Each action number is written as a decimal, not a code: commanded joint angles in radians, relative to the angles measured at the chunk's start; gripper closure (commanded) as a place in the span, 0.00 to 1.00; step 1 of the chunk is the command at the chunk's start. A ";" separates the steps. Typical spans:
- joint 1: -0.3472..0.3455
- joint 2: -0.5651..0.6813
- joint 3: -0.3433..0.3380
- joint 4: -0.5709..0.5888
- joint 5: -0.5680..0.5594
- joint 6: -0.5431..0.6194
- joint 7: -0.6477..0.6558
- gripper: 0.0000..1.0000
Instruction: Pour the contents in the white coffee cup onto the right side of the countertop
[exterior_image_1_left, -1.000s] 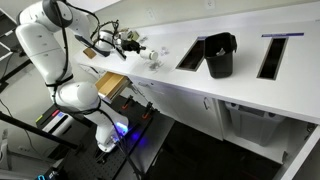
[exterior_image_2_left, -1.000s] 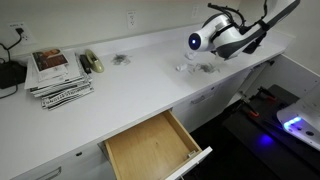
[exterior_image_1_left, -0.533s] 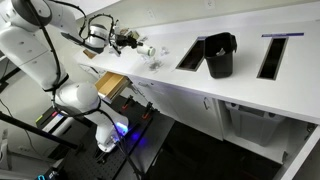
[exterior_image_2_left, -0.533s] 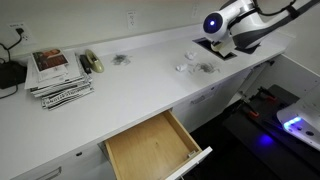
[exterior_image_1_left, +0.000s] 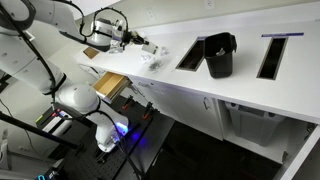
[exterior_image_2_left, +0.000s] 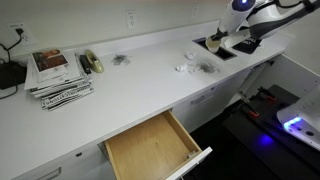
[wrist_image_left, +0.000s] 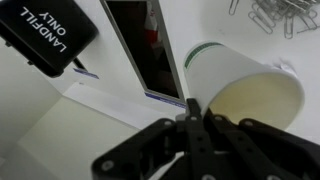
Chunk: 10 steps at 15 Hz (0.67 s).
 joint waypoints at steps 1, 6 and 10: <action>-0.056 -0.091 -0.050 -0.076 -0.041 0.186 0.021 0.99; -0.067 -0.074 -0.050 -0.059 -0.016 0.187 -0.003 0.96; -0.083 -0.066 -0.091 -0.043 0.122 0.237 -0.128 0.99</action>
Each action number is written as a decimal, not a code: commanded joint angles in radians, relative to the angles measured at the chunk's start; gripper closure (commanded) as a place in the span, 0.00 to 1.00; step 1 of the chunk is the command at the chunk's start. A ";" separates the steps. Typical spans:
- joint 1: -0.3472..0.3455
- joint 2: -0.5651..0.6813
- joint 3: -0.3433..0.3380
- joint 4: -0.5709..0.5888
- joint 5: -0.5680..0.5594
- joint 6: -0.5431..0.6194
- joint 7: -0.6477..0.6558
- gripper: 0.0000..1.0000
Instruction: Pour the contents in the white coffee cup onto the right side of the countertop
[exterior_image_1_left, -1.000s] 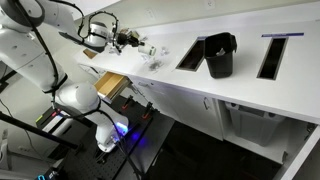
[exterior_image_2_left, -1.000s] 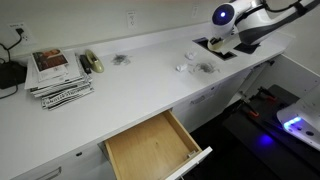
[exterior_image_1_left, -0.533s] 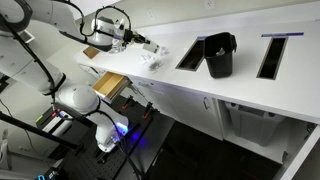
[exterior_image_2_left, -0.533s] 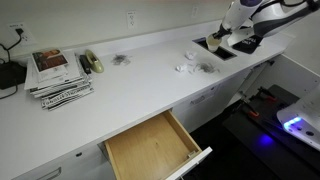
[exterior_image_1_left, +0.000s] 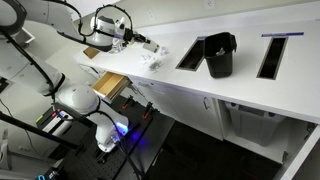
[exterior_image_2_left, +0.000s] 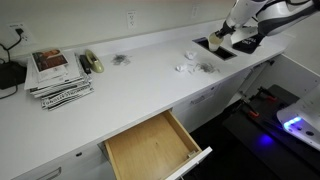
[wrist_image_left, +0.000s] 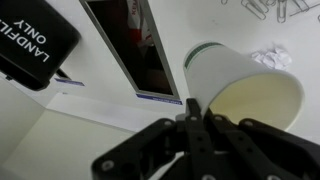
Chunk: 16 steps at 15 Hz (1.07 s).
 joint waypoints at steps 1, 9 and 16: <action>-0.035 0.013 -0.052 0.028 0.202 0.063 -0.205 0.99; -0.106 0.110 -0.134 0.145 0.888 0.077 -0.840 0.99; -0.120 0.315 -0.148 0.324 1.003 0.059 -0.858 0.99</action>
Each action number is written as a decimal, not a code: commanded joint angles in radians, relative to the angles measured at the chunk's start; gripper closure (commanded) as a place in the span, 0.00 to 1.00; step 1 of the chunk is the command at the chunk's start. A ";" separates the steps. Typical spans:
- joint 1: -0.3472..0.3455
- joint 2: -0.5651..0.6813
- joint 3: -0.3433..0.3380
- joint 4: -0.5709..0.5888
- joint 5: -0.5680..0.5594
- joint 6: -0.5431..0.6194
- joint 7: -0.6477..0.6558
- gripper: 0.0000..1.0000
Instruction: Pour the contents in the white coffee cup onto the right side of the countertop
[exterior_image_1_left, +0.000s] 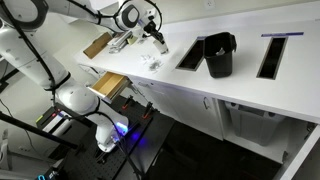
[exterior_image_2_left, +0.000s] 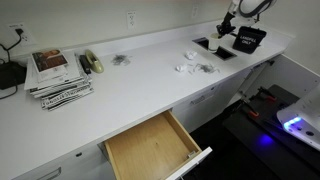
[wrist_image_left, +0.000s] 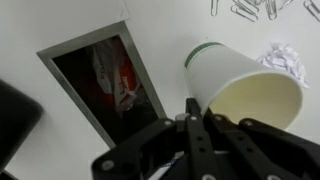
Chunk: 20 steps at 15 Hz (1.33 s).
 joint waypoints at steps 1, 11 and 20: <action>0.007 0.115 -0.018 0.112 -0.017 0.004 0.063 0.99; 0.028 0.287 -0.057 0.243 0.070 0.009 0.134 0.99; 0.061 0.297 -0.086 0.227 0.066 0.020 0.150 0.63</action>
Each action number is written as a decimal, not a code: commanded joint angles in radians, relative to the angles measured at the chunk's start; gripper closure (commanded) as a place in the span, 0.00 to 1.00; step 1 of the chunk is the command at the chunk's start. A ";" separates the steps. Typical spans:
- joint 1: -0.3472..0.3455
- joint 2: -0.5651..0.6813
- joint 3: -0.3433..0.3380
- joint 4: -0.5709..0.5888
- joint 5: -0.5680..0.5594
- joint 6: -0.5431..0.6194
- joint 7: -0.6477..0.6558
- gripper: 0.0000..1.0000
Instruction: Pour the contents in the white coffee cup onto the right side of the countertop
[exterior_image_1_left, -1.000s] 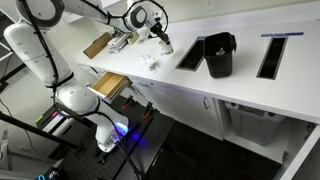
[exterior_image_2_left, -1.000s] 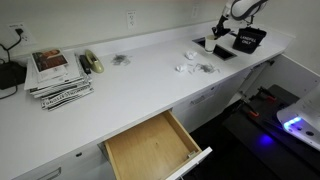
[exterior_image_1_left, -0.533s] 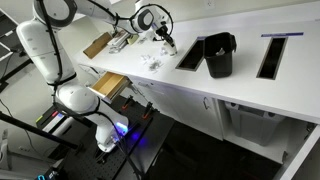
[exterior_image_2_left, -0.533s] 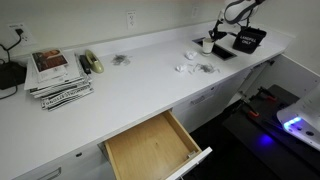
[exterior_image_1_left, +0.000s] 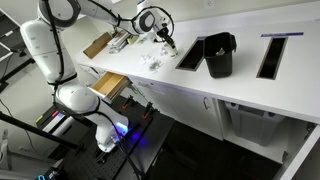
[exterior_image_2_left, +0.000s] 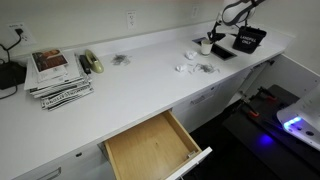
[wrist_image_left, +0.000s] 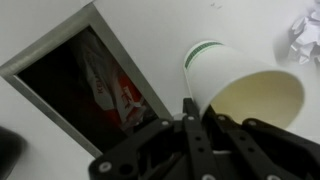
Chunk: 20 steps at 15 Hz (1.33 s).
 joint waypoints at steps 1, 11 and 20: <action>0.039 -0.013 -0.038 -0.020 -0.008 0.023 0.036 0.56; 0.052 -0.241 -0.079 -0.187 -0.056 0.052 0.049 0.00; -0.029 -0.553 0.002 -0.375 -0.270 0.057 0.112 0.00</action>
